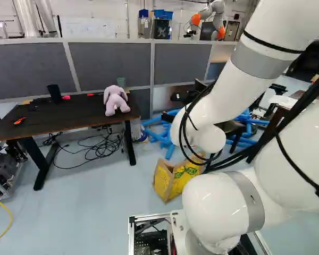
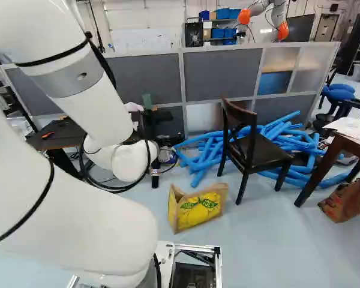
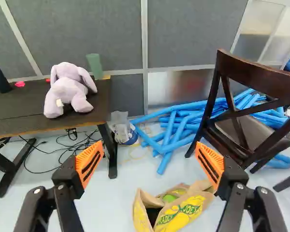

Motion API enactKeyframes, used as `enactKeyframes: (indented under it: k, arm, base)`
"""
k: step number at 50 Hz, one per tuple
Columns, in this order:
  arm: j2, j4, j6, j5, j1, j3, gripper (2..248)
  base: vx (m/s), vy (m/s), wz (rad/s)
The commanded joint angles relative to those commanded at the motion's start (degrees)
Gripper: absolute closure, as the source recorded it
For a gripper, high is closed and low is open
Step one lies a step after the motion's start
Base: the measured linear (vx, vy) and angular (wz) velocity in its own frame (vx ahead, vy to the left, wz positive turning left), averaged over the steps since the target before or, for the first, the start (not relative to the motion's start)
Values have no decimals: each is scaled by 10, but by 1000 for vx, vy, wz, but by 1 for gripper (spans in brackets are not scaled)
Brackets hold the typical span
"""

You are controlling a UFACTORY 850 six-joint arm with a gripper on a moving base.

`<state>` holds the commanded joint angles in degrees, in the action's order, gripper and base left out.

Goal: Pick up the bag on the ground and place it on the table

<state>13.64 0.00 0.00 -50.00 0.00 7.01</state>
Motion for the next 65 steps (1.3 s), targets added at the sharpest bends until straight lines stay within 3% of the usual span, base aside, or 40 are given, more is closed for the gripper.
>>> enactKeyframes:
  k: [25,51,65]
  arm:
    - [-48,3,0,10,-11,42,3]
    - [-160,20,0,20,-44,114,3]
    - [-219,26,0,26,-52,155,3]
  base:
    - [0,0,0]
    - [0,0,0]
    - [0,0,0]
